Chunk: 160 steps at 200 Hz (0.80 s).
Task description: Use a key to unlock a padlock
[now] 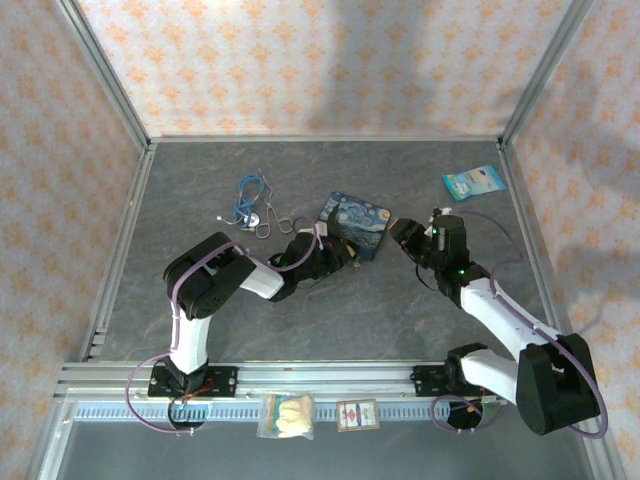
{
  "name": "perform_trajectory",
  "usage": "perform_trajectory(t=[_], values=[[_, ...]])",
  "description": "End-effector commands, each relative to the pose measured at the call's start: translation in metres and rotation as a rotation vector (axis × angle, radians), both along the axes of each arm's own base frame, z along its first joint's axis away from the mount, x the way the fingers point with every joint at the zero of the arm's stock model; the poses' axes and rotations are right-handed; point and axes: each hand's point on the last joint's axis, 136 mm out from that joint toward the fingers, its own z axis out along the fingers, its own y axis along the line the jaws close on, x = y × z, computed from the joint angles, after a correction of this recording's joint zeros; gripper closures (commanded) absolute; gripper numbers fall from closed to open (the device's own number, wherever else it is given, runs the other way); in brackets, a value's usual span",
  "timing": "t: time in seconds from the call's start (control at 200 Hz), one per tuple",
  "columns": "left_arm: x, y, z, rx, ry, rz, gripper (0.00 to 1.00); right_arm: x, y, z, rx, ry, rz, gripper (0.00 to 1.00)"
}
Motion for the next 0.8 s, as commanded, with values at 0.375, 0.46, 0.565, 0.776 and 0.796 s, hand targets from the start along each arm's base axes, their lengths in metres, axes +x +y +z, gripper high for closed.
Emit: perform_trajectory(t=[0.375, 0.46, 0.565, 0.776, 0.796], values=[[-0.006, 0.032, 0.024, 0.114, -0.009, 0.087, 0.53, -0.005, 0.016, 0.013, -0.216, -0.081, 0.155, 0.48], [-0.007, 0.047, 0.037, 0.103, -0.038, 0.128, 0.49, -0.009, 0.027, 0.015, -0.256, -0.095, 0.176, 0.48], [-0.006, 0.07, 0.049, 0.107, -0.062, 0.185, 0.46, -0.014, 0.05, 0.016, -0.309, -0.111, 0.231, 0.48], [0.002, 0.127, 0.064, 0.114, -0.101, 0.344, 0.44, -0.03, 0.111, -0.013, -0.494, -0.038, 0.399, 0.5], [0.003, 0.131, 0.066, 0.109, -0.105, 0.355, 0.44, -0.031, 0.116, -0.017, -0.516, -0.031, 0.411, 0.5]])
